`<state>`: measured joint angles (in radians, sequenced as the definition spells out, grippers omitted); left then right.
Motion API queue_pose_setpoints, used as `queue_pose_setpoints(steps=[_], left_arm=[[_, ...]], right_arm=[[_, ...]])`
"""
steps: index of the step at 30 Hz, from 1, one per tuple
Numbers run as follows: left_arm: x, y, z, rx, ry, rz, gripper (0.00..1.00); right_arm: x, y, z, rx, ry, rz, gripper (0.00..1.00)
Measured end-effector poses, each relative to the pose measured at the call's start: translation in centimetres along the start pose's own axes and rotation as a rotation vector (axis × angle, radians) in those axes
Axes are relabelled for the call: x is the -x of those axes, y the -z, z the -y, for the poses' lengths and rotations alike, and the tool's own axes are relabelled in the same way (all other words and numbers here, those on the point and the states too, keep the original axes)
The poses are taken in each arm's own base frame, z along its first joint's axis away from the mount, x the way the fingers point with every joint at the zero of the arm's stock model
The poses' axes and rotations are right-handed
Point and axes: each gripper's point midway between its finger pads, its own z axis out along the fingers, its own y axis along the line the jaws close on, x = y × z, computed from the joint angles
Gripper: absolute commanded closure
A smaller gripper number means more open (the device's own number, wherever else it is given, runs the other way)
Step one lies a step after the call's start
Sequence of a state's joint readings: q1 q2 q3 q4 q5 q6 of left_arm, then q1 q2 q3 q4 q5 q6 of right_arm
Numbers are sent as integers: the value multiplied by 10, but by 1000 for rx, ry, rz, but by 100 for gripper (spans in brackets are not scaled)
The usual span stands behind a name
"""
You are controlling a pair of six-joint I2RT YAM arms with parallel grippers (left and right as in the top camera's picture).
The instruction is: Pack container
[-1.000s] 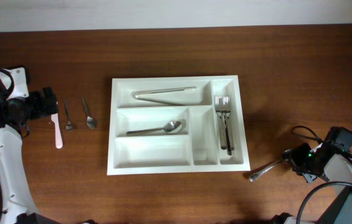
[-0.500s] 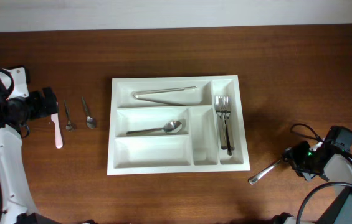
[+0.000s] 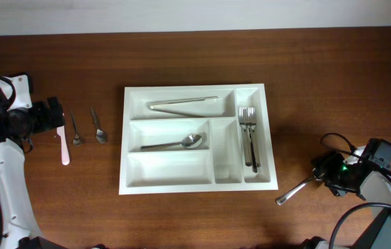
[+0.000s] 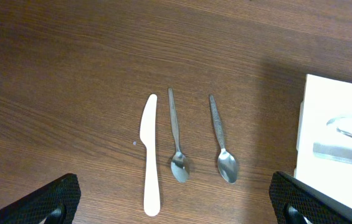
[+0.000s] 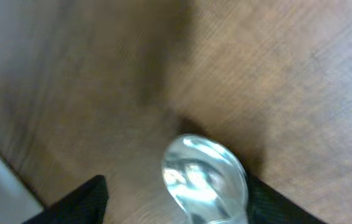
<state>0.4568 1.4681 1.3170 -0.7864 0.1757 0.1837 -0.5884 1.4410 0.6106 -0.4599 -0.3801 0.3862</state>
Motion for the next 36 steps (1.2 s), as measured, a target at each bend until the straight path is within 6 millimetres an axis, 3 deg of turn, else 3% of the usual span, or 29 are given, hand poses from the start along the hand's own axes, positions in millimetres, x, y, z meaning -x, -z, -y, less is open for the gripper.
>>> queue_pose_setpoints(steps=[15,20,23,27,36], left_arm=[[0,0,0,0,0,0,1],[0,0,0,0,0,0,1],[0,0,0,0,0,0,1],[0,0,0,0,0,0,1],[0,0,0,0,0,0,1]], right_arm=[[-3,0,-1,9,24,-13,25],[-16,2,3,-12,-6,-70,26],[-28,4,7,-31,-29,-119,29],[-47,7,13,-59,-85,-192,46],[-52,7,19,-104,-215,-202,59]])
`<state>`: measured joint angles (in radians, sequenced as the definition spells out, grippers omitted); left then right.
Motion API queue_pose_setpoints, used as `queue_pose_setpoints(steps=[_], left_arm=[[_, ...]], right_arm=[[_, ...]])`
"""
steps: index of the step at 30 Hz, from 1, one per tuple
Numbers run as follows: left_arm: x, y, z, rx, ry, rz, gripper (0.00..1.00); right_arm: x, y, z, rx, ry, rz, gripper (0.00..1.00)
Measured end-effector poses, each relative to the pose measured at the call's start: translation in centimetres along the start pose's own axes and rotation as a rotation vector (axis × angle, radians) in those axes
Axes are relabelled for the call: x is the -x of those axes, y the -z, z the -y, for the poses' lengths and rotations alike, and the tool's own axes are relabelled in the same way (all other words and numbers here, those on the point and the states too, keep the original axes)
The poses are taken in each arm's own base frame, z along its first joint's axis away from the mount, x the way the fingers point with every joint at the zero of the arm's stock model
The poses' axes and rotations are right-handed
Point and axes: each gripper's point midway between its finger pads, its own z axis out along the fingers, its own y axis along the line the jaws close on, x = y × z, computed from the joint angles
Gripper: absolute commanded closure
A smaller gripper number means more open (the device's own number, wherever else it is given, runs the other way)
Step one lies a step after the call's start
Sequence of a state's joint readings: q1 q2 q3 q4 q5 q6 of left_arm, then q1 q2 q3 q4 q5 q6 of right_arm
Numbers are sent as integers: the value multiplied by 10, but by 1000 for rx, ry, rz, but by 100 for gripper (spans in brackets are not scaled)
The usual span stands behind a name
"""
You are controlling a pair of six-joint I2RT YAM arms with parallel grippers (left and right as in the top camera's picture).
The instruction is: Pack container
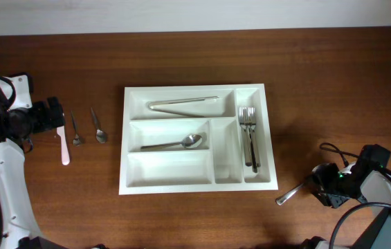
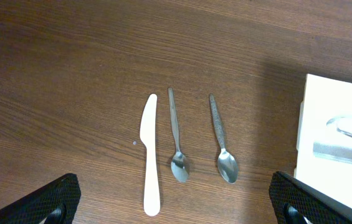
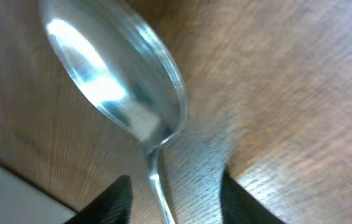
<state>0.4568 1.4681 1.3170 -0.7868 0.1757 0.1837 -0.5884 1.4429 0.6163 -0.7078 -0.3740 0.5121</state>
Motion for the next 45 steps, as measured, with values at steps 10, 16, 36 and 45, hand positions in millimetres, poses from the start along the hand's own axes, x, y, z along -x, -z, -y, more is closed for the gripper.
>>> queue_pose_setpoints(steps=[10,16,36,45], left_arm=[[0,0,0,0,0,0,1],[0,0,0,0,0,0,1],[0,0,0,0,0,0,1],[0,0,0,0,0,0,1]], right_arm=[[4,0,7,-35,-105,24,65],[6,0,11,-59,-106,39,69],[7,2,14,-84,1,47,59],[7,2,12,-79,30,42,59]])
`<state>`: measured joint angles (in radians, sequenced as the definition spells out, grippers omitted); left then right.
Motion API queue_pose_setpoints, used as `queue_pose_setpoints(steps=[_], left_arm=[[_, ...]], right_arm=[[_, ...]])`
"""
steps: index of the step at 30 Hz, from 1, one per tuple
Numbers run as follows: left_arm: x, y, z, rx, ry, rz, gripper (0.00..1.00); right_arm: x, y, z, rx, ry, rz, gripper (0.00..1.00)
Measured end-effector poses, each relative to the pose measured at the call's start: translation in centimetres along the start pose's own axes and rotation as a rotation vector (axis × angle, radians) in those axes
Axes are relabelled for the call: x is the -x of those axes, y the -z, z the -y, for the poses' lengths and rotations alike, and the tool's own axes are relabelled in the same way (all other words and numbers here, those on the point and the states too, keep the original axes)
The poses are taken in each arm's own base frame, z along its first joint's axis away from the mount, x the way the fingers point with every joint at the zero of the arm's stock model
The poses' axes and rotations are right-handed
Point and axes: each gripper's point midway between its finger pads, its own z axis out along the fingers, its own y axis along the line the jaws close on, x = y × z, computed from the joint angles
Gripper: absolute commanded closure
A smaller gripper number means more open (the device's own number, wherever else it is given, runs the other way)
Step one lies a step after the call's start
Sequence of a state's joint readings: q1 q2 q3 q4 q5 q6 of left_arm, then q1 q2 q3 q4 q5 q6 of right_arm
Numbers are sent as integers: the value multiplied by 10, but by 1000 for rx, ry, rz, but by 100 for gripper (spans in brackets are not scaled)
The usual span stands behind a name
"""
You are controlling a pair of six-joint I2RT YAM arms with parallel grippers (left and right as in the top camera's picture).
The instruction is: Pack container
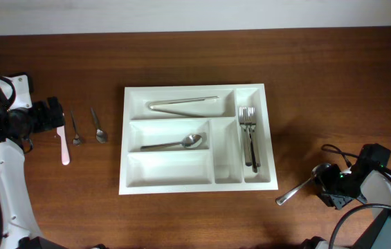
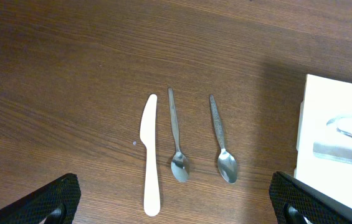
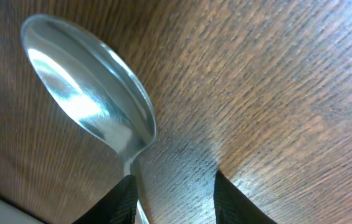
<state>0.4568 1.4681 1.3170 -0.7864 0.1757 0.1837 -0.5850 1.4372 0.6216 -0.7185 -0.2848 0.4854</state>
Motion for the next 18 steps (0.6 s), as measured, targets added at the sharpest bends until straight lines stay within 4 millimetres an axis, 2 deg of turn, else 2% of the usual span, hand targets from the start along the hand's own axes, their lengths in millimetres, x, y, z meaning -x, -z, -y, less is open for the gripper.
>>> queue_pose_setpoints(steps=[5,8,12,18], left_arm=[[0,0,0,0,0,0,1],[0,0,0,0,0,0,1],[0,0,0,0,0,0,1],[0,0,0,0,0,0,1]], right_arm=[[-18,3,13,-59,15,-64,59],[-26,15,16,-72,23,-68,58],[-18,30,12,-79,43,-19,54],[-4,33,10,-86,77,37,53]])
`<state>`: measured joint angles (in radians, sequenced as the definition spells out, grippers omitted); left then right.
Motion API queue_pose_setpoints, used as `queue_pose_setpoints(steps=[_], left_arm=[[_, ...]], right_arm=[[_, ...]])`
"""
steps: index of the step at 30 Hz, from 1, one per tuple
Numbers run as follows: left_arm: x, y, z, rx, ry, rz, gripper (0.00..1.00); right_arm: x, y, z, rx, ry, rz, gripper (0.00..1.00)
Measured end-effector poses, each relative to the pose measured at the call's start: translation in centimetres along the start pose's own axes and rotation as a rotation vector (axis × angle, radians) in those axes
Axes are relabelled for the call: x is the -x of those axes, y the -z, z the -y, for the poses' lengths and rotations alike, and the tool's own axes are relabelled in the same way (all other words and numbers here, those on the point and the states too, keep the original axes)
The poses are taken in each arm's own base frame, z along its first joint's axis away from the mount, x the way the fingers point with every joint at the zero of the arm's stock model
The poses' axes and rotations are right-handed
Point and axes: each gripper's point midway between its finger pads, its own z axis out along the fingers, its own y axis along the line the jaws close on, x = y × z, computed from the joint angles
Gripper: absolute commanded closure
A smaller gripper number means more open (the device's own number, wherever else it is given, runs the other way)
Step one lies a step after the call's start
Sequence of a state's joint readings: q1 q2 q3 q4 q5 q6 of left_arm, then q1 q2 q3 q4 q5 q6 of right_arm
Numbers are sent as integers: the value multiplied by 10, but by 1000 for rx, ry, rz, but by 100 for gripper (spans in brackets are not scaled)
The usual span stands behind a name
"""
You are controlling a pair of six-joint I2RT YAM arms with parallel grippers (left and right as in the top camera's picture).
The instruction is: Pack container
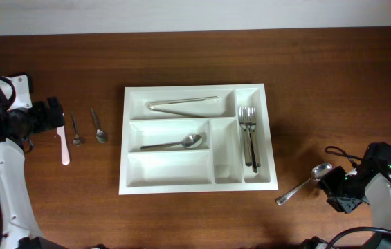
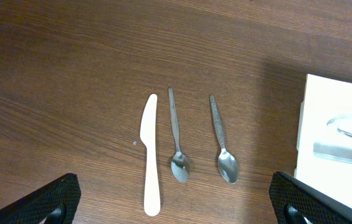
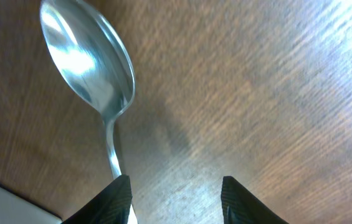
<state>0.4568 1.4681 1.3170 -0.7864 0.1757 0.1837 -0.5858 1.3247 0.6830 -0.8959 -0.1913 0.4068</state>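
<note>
The white divided tray [image 1: 131, 181] lies mid-table, holding tongs [image 1: 181, 104], a large spoon [image 1: 174, 144] and forks [image 1: 248, 135]. Another large spoon [image 1: 304, 184] lies on the table off the tray's near right corner; its bowl [image 3: 88, 56] fills the right wrist view. My right gripper [image 1: 339, 188] sits just right of that bowl, open [image 3: 176, 202], with bare wood between its fingers [image 3: 244, 199]. At far left my left gripper [image 1: 45, 116] is open [image 2: 172, 205] over a white plastic knife [image 2: 151, 155] and two teaspoons [image 2: 176, 140] [image 2: 221, 140].
The tray's left edge [image 2: 337, 124] shows at the right of the left wrist view. The knife [image 1: 64, 142] and teaspoons [image 1: 75, 128] [image 1: 98, 126] lie side by side left of the tray. A black cable [image 1: 335, 151] loops by the right arm.
My right gripper has drawn back a little to the right, off the spoon's bowl, which now shows whole from overhead. The spoon lies where it was. The left arm has not moved.
My right gripper first sat over the bowl end of the loose spoon. It was then lower beside the bowl, with the handle between its fingers. Now it is farther right and the handle passes outside the left finger. The spoon stayed on the table; the left arm stayed still.
</note>
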Motion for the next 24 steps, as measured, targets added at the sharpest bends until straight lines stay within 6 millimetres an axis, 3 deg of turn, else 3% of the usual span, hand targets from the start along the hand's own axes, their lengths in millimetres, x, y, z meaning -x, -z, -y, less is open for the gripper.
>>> queue_pose_setpoints(steps=[5,10,19,24], left_arm=[[0,0,0,0,0,0,1],[0,0,0,0,0,0,1],[0,0,0,0,0,0,1],[0,0,0,0,0,0,1]], right_arm=[[8,0,-5,7,18,38,53],[4,-2,-23,7,88,34,53],[15,18,-63,9,201,110,48],[10,-3,-56,-63,133,41,49]])
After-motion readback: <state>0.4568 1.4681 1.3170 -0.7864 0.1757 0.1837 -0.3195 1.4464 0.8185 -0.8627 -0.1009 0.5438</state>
